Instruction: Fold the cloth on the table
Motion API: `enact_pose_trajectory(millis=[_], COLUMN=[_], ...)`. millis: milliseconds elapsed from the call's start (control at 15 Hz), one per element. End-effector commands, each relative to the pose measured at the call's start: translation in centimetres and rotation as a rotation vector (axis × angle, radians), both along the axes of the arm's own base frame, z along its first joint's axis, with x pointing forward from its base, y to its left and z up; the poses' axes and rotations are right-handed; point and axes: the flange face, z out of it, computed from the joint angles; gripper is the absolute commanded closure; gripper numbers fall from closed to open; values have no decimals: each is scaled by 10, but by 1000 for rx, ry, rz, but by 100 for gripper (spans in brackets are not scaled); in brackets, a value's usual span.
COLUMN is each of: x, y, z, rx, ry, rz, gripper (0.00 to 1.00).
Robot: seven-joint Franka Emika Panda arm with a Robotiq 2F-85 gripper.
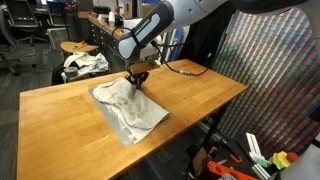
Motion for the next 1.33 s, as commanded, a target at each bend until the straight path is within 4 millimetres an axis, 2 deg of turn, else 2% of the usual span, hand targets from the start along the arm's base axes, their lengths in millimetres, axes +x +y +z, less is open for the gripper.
enact_pose_trajectory(millis=[0,333,600,867,933,1000,1133,1267], x=[6,3,4,-5,-11,-15,-27,-43], y=[-16,-36,-52,-65,-67,-68,-68,-62], z=[-4,-6,6,20,25,30,42,54], rx=[-11,-39,-11,26,51,71,109,150], ry=[-21,-14,-25,-29,-40,-56,-102,-146], rz=[-52,-68,-94,-128,-141,-149,-165,-154], gripper=[86,85,85,83,80,57,53,39])
